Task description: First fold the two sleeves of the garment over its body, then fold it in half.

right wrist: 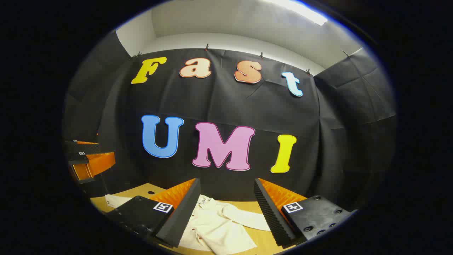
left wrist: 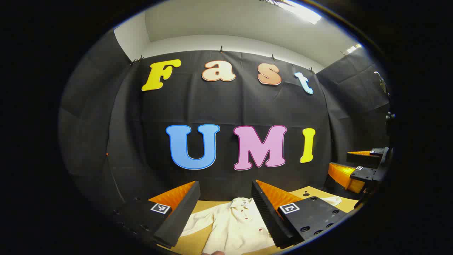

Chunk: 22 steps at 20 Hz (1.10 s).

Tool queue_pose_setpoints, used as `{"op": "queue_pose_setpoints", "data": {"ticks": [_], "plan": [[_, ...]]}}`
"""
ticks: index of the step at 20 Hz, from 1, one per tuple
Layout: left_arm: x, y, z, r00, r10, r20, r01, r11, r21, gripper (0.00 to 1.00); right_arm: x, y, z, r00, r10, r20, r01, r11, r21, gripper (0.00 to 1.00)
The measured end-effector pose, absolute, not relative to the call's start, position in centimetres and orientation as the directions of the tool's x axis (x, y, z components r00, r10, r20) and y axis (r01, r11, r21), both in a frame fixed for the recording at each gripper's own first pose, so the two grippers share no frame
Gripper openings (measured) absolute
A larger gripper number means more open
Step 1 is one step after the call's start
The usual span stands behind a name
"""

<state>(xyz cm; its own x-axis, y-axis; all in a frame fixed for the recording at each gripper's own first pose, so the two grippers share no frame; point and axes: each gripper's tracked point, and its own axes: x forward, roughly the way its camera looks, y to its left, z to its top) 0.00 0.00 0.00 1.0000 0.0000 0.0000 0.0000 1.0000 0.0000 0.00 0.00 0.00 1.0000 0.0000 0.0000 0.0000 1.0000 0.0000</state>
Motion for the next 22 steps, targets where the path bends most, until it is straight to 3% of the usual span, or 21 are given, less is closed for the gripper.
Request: {"op": "queue_pose_setpoints", "data": {"ticks": [8, 13, 22], "plan": [[2.2, 2.1, -0.2, 0.998, 0.058, 0.004, -0.058, 0.998, -0.007, 0.96, 2.6, -0.1, -0.4, 1.000, 0.005, -0.005, -0.005, 0.999, 0.034, 0.96], [2.3, 2.4, -0.1, 0.997, 0.074, 0.013, -0.074, 0.997, 0.025, 0.96, 3.1, 0.4, -2.9, 0.997, 0.020, -0.081, -0.018, 1.000, 0.022, 0.96], [2.6, 1.0, -0.5, 0.999, 0.040, 0.004, -0.040, 0.999, 0.035, 0.96, 3.7, 0.1, -4.5, 0.993, 0.015, -0.121, -0.011, 0.999, 0.032, 0.96]]}}
